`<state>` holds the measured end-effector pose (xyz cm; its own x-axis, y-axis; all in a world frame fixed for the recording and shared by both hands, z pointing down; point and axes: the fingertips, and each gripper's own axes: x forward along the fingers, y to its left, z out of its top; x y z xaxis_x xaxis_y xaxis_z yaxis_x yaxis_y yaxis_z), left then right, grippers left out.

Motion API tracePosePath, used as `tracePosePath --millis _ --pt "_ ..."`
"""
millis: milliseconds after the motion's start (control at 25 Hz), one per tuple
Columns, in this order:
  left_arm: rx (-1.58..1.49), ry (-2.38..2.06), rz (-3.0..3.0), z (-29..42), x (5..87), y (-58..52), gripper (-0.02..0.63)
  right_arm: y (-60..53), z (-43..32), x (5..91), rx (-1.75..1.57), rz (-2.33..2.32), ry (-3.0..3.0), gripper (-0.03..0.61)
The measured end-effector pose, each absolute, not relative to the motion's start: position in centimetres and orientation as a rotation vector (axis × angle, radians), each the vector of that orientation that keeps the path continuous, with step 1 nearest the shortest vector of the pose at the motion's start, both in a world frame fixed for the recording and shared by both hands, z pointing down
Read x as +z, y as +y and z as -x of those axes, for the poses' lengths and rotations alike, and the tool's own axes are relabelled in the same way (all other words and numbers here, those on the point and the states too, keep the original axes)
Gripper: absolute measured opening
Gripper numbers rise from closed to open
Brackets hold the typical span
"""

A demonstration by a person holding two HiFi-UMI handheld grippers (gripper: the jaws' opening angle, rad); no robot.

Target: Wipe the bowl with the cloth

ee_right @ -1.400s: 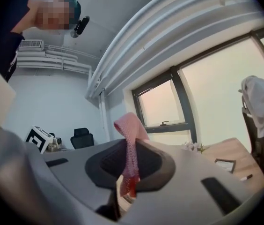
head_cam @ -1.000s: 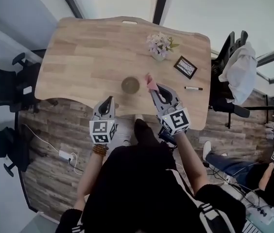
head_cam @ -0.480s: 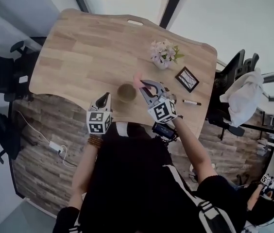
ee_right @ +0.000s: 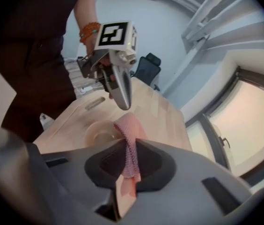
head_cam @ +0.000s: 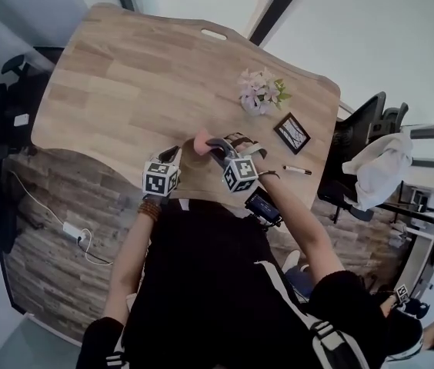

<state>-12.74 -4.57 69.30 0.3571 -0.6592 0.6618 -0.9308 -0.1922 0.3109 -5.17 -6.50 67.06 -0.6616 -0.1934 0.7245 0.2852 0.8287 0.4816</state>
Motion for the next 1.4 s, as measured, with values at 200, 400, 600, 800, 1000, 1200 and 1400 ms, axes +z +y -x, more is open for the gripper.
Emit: tracePosePath --millis 200,400,600,800,1000,1200,1400 --pt "0.529 -1.3 -1.891 12.6 72.4 -5.3 0.018 -5.5 5.7 71.2 -0.922 0.227 -1.989 0.036" --pt "0.55 -1.239 -1.863 12.4 74.2 -5.6 0.029 -5.6 6.0 74.0 -0.975 0.281 -1.891 0.047" --pt "0.552 -1.193 -1.871 12.0 75.1 -5.7 0.052 -4.9 5.2 75.7 -0.949 0.358 -1.849 0.136" --pt "0.535 -1.167 -1.871 11.4 75.6 -5.7 0.063 -4.6 3.1 74.9 -0.759 0.436 -1.854 0.191" --pt "0.554 -1.129 -1.876 10.6 76.4 -5.8 0.064 -5.7 3.3 72.0 -0.574 0.307 -1.971 0.196" --pt "0.583 -1.122 -1.868 10.2 77.1 -6.3 0.064 -5.1 6.4 69.9 -0.177 0.153 -2.067 0.165" --pt "0.599 -1.112 -1.856 9.9 77.5 -6.2 0.064 -3.8 6.1 73.9 0.005 0.136 -1.961 0.144"
